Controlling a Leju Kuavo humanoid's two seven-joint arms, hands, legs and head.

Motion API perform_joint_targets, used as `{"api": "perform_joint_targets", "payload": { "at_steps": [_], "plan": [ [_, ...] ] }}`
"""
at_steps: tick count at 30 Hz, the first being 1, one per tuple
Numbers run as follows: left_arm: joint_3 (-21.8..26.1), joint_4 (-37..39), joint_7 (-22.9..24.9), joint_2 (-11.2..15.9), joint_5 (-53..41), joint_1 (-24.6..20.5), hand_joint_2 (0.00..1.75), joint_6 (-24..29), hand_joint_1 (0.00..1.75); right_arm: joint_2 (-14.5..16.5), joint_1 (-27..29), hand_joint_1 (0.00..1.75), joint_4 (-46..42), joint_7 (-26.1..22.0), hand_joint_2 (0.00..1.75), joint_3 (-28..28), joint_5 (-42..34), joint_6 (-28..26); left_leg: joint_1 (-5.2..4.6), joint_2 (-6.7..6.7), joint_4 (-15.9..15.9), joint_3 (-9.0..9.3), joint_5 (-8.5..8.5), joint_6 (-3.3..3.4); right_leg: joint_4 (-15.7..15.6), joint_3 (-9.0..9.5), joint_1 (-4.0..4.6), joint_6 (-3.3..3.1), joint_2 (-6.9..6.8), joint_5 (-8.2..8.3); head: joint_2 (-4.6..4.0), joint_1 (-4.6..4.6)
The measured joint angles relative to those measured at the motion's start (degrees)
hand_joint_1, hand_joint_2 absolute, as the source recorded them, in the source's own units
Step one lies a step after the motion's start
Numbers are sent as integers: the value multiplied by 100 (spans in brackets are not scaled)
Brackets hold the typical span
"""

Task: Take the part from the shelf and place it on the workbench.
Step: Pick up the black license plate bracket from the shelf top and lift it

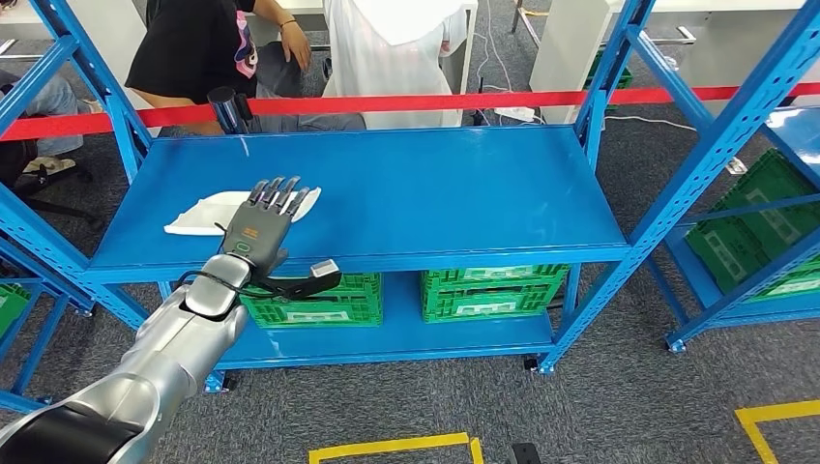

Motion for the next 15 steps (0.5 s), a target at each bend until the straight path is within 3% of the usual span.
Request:
{"api": "perform_joint_targets", "payload": {
  "at_steps": [7,15],
  "plan": [
    [0,115,-46,-17,164,-43,175,-173,0,11,26,0,0,-83,0,-60,-71,37,0,1,0,0,0,0,1,-1,1,-1,0,-1,0,-1],
    [0,208,527,27,-45,-121,175,-348,0,52,30,0,0,-293,0,-159,-132,39,0,1,0,0,0,0,3,0,1,-2,1,-1,0,1]
  ]
}}
